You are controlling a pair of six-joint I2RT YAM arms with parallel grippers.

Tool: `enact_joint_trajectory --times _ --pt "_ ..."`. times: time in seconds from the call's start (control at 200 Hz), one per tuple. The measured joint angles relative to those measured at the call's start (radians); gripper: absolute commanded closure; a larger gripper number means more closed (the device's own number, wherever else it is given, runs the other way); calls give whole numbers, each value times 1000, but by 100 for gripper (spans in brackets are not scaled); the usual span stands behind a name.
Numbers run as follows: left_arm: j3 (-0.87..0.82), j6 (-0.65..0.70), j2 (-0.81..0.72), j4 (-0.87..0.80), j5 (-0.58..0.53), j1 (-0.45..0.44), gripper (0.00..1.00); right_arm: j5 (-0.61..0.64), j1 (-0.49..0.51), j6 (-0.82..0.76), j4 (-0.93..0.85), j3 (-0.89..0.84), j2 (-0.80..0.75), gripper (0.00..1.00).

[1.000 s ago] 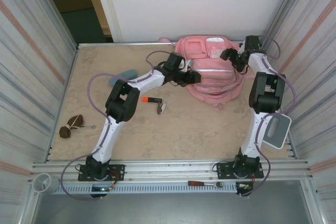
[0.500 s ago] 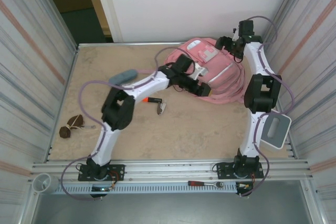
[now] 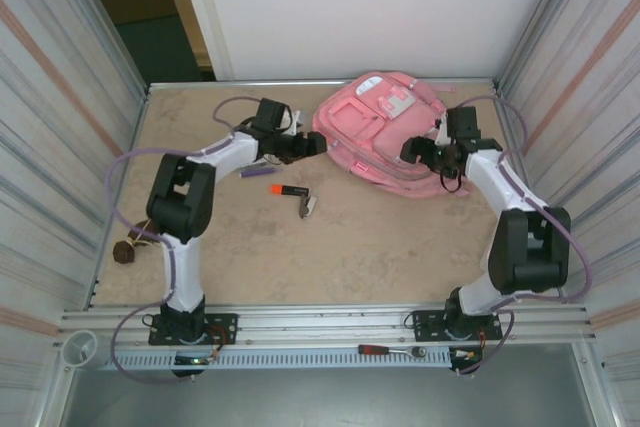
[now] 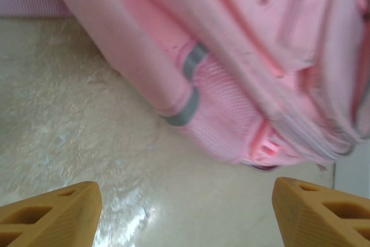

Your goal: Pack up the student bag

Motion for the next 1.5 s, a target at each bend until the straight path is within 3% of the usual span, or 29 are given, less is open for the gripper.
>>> enact_joint_trajectory --times 0.266,0.596,0.787,0.972,1.092,1.267,1.503 --pt "174 -53 172 8 23 -41 33 44 0 0 67 -85 -35 12" --pt "267 -100 266 10 38 -42 72 60 -41 0 146 -67 64 11" --pt "248 -111 237 21 69 -45 91 18 -80 0 132 81 183 12" --pt "189 -156 145 55 98 -69 99 -40 -119 11 59 323 348 14" --pt "155 -213 83 100 109 -70 100 -58 -121 13 32 415 374 15" --pt "149 -265 31 115 112 -69 100 -64 -111 -10 23 394 283 16" --pt "149 -290 23 115 112 -72 100 -101 42 -111 71 153 -95 30"
